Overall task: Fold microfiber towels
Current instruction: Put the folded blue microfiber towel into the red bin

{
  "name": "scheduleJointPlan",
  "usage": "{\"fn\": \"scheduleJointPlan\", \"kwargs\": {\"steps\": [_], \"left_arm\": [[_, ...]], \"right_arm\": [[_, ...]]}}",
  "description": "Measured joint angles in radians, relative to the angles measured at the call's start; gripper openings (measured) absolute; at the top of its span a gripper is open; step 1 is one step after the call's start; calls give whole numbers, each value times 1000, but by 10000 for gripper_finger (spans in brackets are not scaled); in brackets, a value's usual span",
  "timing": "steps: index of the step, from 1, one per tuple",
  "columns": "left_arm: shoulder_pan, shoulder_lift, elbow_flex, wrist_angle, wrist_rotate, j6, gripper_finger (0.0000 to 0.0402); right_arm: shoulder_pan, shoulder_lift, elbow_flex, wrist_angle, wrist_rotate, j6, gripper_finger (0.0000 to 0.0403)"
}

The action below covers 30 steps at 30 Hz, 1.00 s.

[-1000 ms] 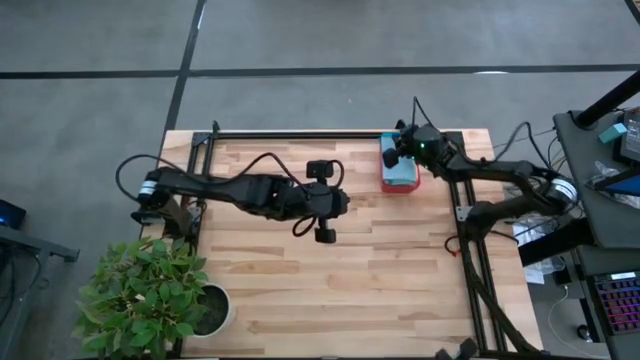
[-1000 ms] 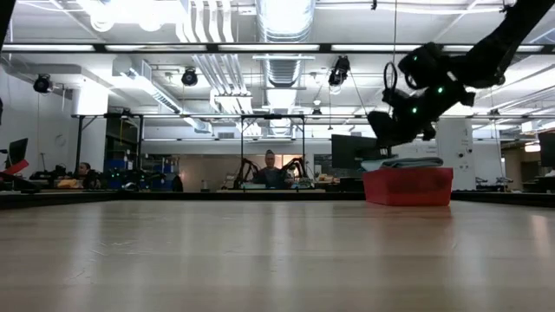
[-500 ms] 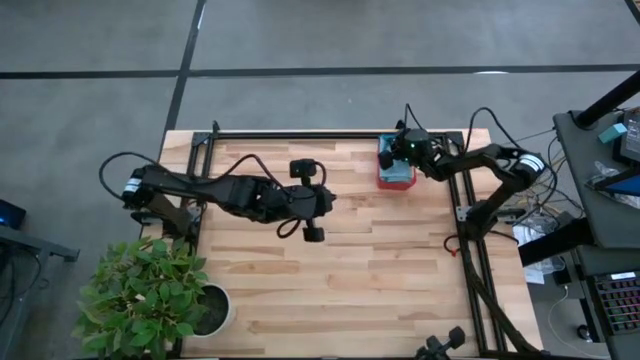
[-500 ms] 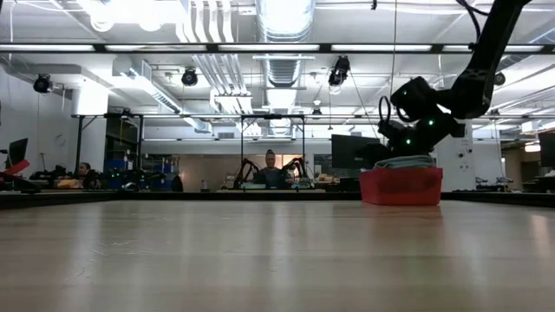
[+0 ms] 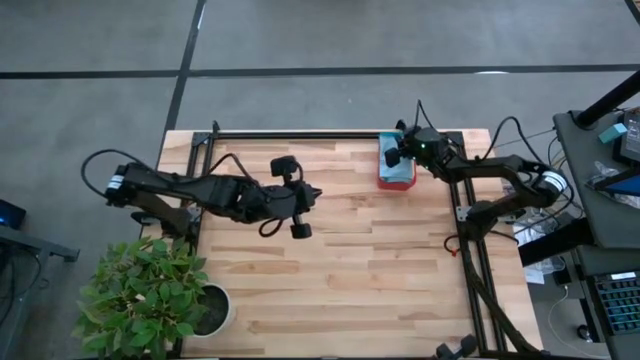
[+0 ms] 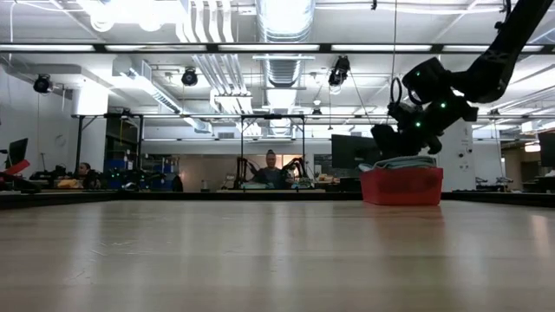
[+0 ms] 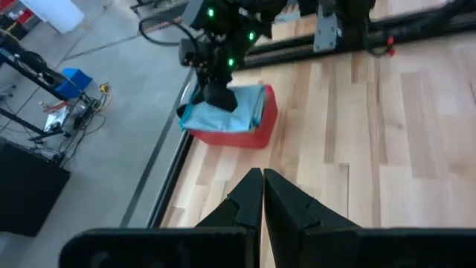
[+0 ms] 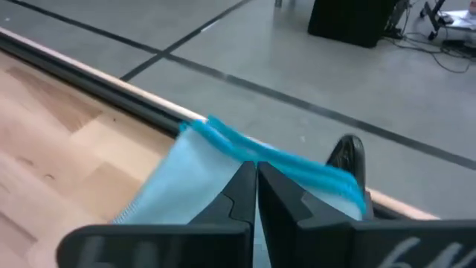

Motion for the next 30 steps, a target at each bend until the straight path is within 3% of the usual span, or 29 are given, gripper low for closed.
{"fn": "scheduleJointPlan", "kwargs": {"steps": [12,25,30], "left_arm": [[-25,-16,-25,20,-10,-1,0],[-35,-20,-25,22,-20,-1,0],[-36,-20,-25,24,-21,0,0]], "right_arm": [[0,100,-81,138,9,52,9],[101,-264,-130,-40,3,89,9],[167,-308,-226,12,6,163,9]]}}
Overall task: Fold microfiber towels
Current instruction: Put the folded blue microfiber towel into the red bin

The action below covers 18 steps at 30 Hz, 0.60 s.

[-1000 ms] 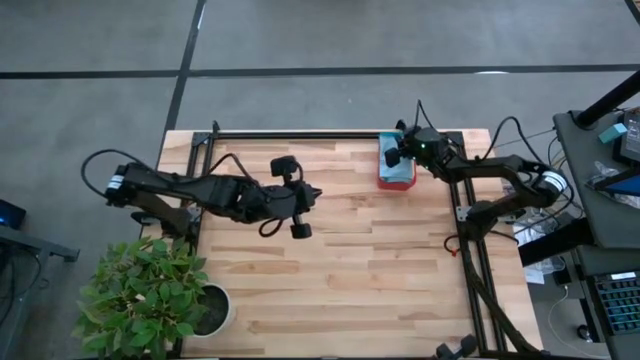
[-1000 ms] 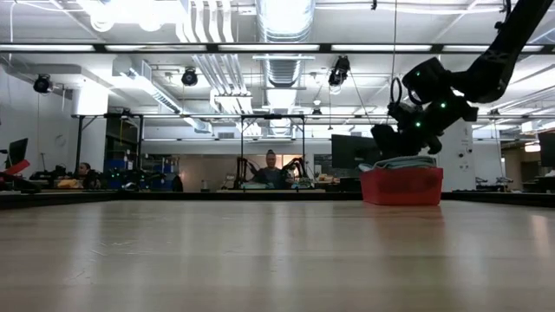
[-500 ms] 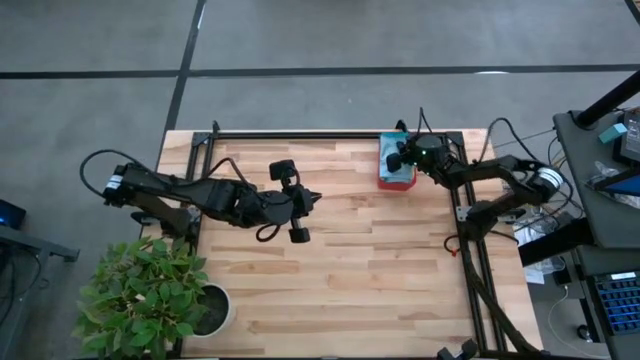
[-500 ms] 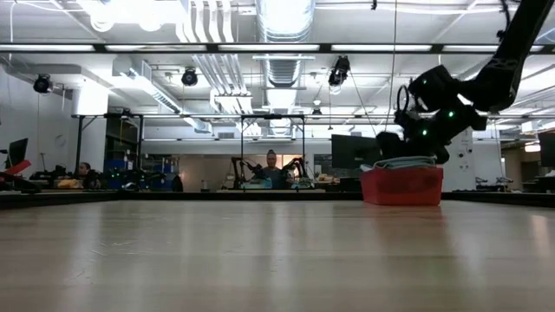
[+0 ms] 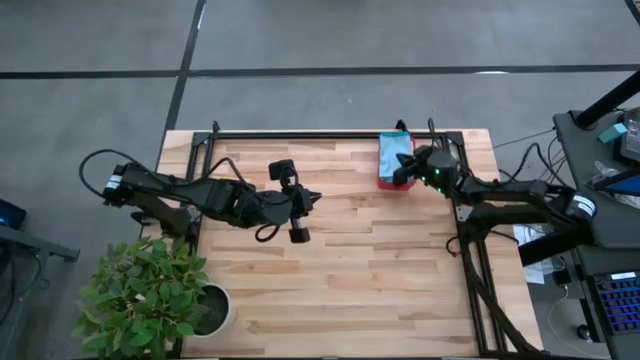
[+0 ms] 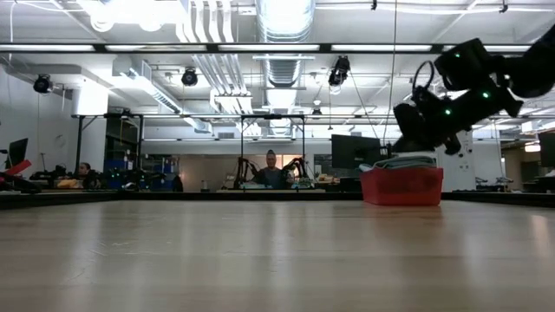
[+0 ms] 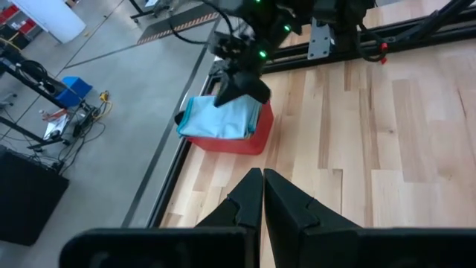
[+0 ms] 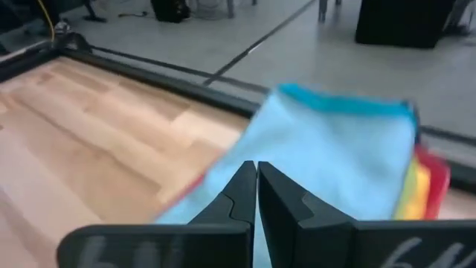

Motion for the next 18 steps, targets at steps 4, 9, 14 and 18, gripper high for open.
{"fn": "scheduleJointPlan", "kwargs": {"steps": [4,9,14,18], "left_arm": [[0,0,0,18,-1,0,0],[0,0,0,19,-1,0,0],[0,0,0,22,-1,0,0],[0,0,0,22,-1,0,0]], "right_arm": [[10,34,-80,75,16,54,9],[10,88,-117,120,32,73,9],[10,91,-101,120,30,69,9],[10,60,-67,122,29,59,9]]}}
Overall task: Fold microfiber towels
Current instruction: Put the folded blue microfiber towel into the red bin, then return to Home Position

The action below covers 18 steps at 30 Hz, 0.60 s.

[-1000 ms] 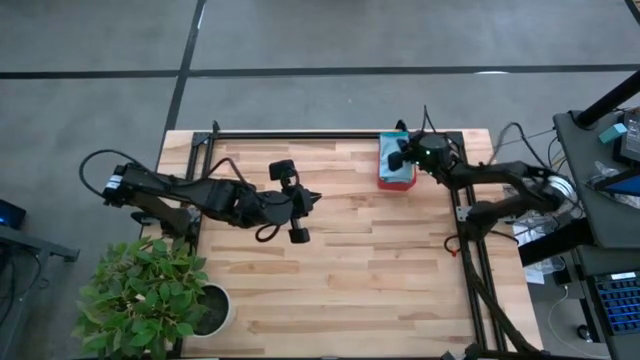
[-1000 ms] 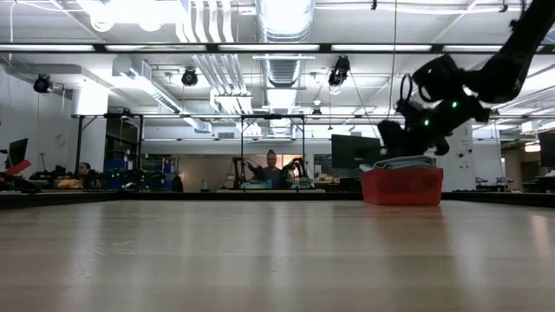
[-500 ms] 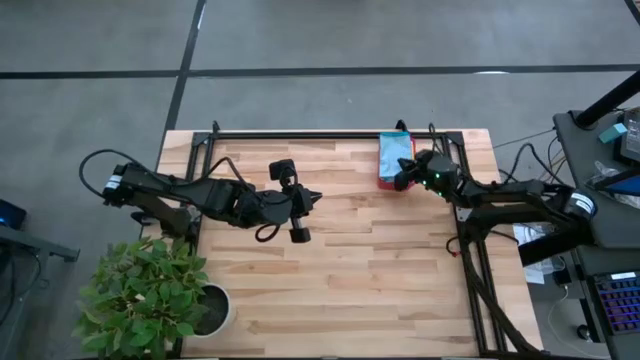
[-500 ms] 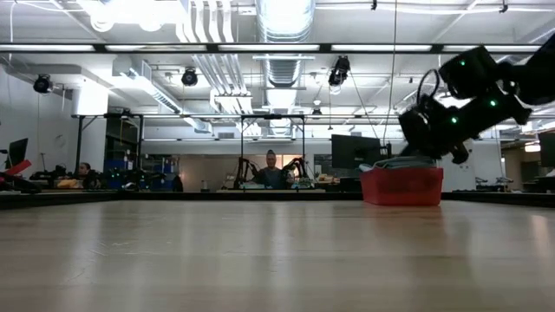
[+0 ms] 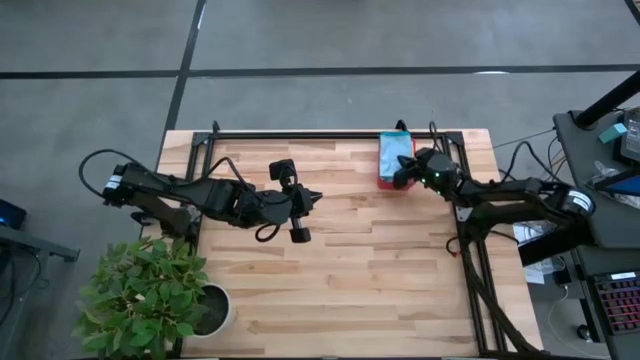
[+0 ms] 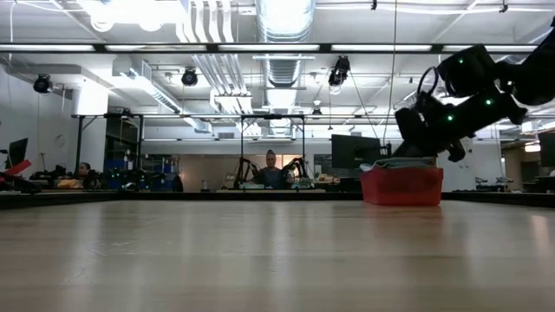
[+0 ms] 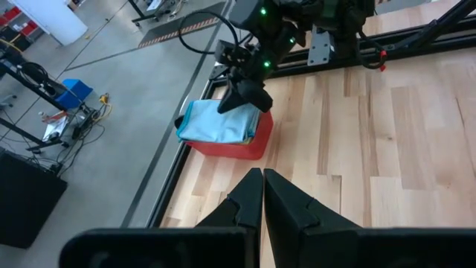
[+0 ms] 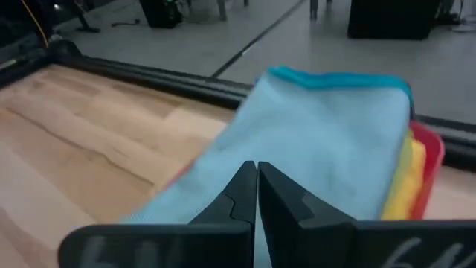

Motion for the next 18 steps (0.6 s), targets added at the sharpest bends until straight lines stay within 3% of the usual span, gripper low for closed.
{"fn": "scheduleJointPlan", "kwargs": {"steps": [12,14,18], "left_arm": [[-23,-15,-7,-15,0,23,0],[-41,-41,-25,-12,1,30,0],[-89,-115,-100,2,0,25,0]], "right_arm": [[0,-14,198,-170,-4,-129,9],[5,-14,201,-100,-60,-177,9],[9,-22,164,109,-282,-190,9]]}}
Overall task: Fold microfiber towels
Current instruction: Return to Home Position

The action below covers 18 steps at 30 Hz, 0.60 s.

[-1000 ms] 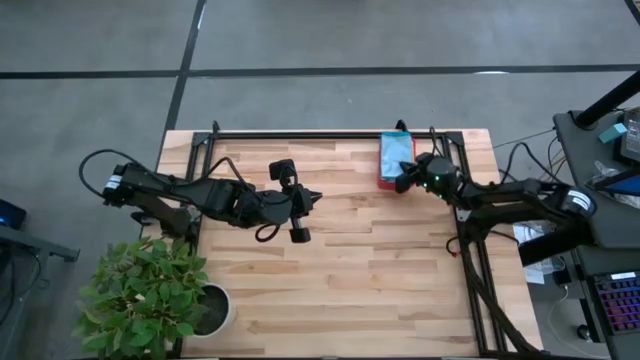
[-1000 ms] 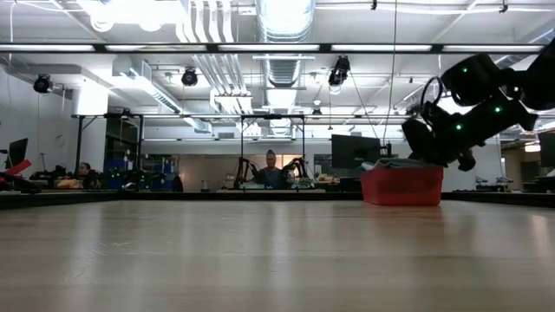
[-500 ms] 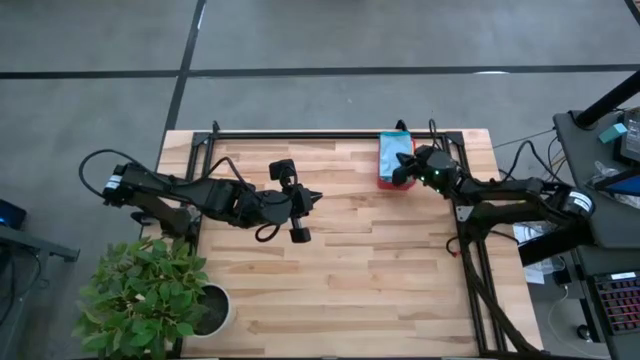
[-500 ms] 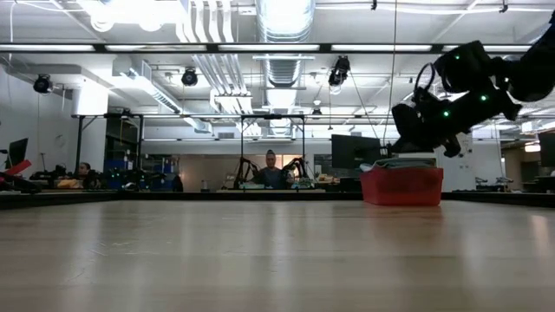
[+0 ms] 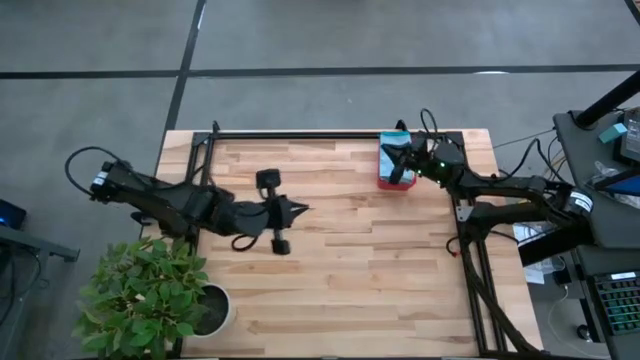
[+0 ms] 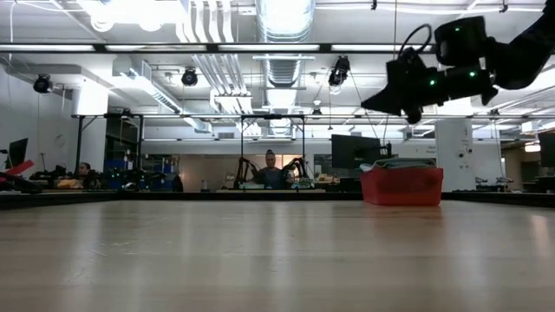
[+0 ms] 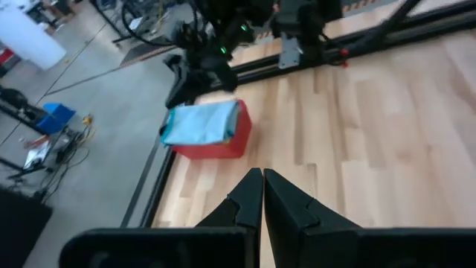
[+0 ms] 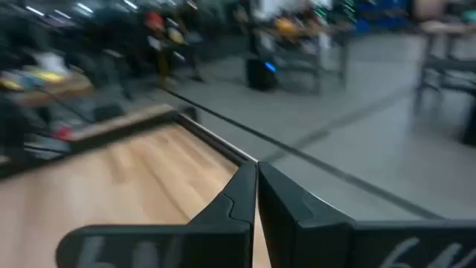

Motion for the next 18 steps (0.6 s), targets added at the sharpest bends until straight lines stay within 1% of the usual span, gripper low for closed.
{"fn": "scheduleJointPlan", "kwargs": {"steps": [2,5,10,14,18], "left_arm": [[-29,-44,-56,17,0,-2,0],[-76,-133,-160,43,0,5,0],[-124,-291,-358,189,2,11,0],[-128,-422,-506,311,1,12,0],[-127,-543,-634,400,0,12,0]], "right_arm": [[12,-14,-23,55,-55,2,9],[49,-60,-64,97,-92,-28,9],[122,-191,-126,102,-95,-121,9],[166,-312,-168,88,-96,-154,9],[203,-445,-209,21,-96,-181,9]]}}
